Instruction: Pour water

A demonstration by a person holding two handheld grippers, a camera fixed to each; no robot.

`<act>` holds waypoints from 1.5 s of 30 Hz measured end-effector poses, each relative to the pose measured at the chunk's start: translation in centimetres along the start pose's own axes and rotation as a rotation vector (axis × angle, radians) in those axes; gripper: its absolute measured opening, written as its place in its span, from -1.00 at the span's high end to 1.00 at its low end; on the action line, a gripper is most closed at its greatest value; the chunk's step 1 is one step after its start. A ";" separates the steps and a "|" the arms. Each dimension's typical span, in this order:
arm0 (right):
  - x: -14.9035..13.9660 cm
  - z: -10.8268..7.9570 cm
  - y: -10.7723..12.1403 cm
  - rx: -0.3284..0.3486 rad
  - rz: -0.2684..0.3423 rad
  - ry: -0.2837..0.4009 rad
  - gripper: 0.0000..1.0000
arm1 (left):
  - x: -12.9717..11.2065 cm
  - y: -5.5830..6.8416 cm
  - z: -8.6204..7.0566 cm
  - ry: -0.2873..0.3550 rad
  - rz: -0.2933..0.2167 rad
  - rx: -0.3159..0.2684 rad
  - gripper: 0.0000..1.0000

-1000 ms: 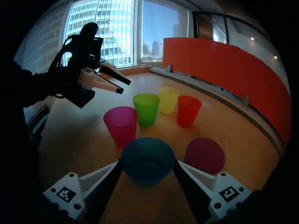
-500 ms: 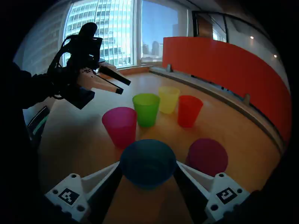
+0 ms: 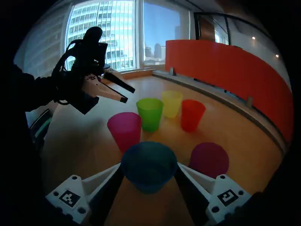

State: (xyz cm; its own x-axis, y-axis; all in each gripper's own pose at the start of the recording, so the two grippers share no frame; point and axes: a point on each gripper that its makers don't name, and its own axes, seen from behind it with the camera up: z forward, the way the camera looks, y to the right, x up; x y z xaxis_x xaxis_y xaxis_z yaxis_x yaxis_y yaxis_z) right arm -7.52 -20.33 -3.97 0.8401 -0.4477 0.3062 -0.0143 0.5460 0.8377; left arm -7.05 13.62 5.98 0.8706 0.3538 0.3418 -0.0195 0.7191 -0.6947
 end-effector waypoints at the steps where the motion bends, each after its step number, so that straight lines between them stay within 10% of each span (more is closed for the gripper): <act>1: 0.2 -0.1 0.0 0.000 -0.001 0.004 -0.81 | 0.0 0.1 0.1 -0.002 0.001 -0.002 -0.68; 45: 2.7 -5.0 1.9 -0.062 -0.018 0.064 -0.81 | -0.7 1.8 6.3 -0.113 0.046 -0.071 -0.68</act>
State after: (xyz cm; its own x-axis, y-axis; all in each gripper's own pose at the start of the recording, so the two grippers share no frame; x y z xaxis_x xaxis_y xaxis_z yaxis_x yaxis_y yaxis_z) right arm -2.56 -16.94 -3.86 0.8732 -0.4122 0.2602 0.0327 0.5821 0.8125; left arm -10.80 18.40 8.52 0.8083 0.4539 0.3749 -0.0201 0.6577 -0.7530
